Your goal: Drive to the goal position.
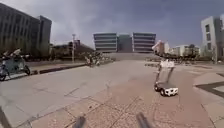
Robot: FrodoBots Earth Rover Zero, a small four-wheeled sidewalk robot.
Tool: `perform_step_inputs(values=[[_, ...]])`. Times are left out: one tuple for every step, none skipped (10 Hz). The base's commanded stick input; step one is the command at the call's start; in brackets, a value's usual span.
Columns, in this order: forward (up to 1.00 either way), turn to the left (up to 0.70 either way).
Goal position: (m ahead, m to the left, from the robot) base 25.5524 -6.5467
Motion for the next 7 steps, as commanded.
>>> perform_step_inputs(values=[[1.00,0.00],[1.00,0.00],[1.00,0.00],[1.00,0.00],[1.00,0.00],[1.00,0.00],[1.00,0.00]])
